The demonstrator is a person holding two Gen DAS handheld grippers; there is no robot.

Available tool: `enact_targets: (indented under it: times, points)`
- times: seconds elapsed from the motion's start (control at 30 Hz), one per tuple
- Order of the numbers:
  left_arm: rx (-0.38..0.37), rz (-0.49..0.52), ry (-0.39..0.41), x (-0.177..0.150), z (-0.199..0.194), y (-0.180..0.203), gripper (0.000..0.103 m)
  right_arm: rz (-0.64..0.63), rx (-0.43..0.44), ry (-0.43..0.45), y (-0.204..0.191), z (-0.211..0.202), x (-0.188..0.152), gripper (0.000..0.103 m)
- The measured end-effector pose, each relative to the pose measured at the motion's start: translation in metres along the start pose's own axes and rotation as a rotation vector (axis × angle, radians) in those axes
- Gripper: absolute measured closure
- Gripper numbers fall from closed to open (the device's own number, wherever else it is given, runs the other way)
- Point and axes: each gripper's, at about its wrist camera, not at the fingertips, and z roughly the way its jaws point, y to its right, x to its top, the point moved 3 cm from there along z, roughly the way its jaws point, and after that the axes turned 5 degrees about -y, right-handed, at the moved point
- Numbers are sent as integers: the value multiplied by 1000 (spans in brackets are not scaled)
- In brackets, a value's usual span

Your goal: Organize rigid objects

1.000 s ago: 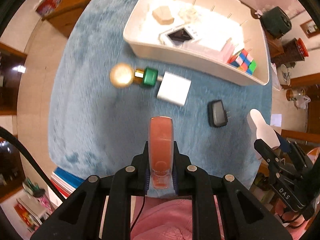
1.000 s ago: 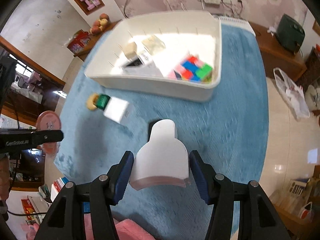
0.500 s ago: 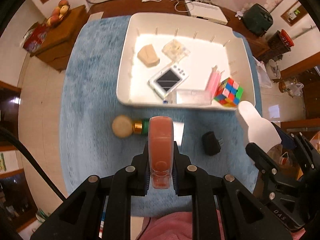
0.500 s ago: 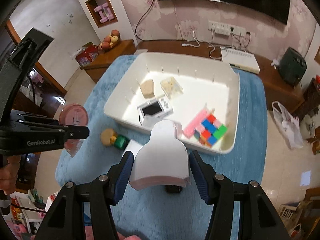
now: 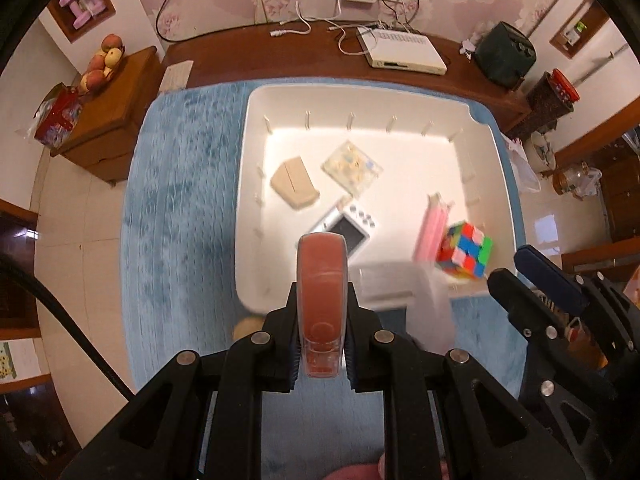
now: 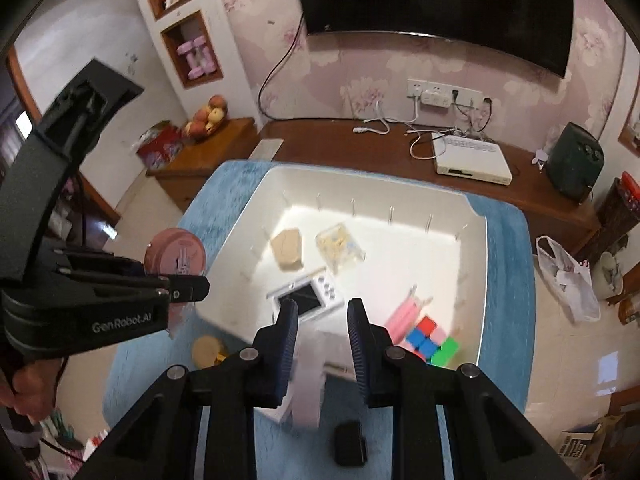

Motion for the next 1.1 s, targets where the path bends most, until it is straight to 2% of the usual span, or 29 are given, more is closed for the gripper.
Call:
enact_targets:
  times: [0.33,0.53,0.93,1.1]
  points:
    - [-15,-5,72,22,9,-4,85,97,-27,-34,30,10,4,77]
    - [-9,10,101,18,2,0,85,147,10,-63,36,6,-7,77]
    - [-4,2,121,-6,-13,-5,85,206,146,-179,11,18,-56,77]
    - [-10,7,127,-18,-17,-10,85,239,155,-236,1,28,-82,73]
